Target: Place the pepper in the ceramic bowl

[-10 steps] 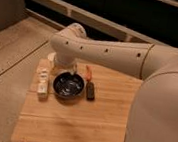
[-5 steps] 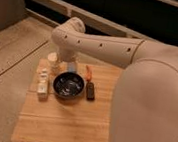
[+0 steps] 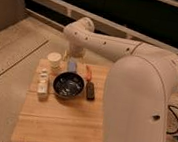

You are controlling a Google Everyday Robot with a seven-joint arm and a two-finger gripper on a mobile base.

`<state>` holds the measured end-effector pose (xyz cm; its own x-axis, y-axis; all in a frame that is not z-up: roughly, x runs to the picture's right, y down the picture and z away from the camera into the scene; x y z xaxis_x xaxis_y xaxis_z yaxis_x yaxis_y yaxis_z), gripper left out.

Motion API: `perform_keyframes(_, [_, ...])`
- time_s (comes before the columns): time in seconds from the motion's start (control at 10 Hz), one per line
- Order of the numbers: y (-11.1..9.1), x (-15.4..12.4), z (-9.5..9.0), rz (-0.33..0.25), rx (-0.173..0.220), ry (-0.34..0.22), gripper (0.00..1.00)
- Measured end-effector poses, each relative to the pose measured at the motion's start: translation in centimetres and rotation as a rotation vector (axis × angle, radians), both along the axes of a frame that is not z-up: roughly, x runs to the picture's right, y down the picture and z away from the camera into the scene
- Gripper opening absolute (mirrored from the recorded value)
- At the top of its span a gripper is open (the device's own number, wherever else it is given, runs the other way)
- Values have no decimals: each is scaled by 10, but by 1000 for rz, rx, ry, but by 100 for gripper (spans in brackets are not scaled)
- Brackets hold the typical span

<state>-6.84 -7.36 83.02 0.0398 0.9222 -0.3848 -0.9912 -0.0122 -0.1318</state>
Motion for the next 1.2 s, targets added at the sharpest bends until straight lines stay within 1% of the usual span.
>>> perform_keyframes(0.1, [-4,8,8,17,-2,0,65])
perform_keyframes(0.3, [-17,28,26,37,15,-2,65])
perform_keyframes(0.4, [-22,41,33,47,24,15,65])
perform_keyframes(0.5, [-23,46,34,50,26,22,65])
perform_keyframes(0.7, [-22,41,34,50,23,15,65])
perform_keyframes(0.9, [-22,43,34,48,24,17,65])
perform_keyframes(1.0, [-15,53,45,48,6,54,65])
perform_keyframes(1.2, [-10,65,60,42,-19,111,65])
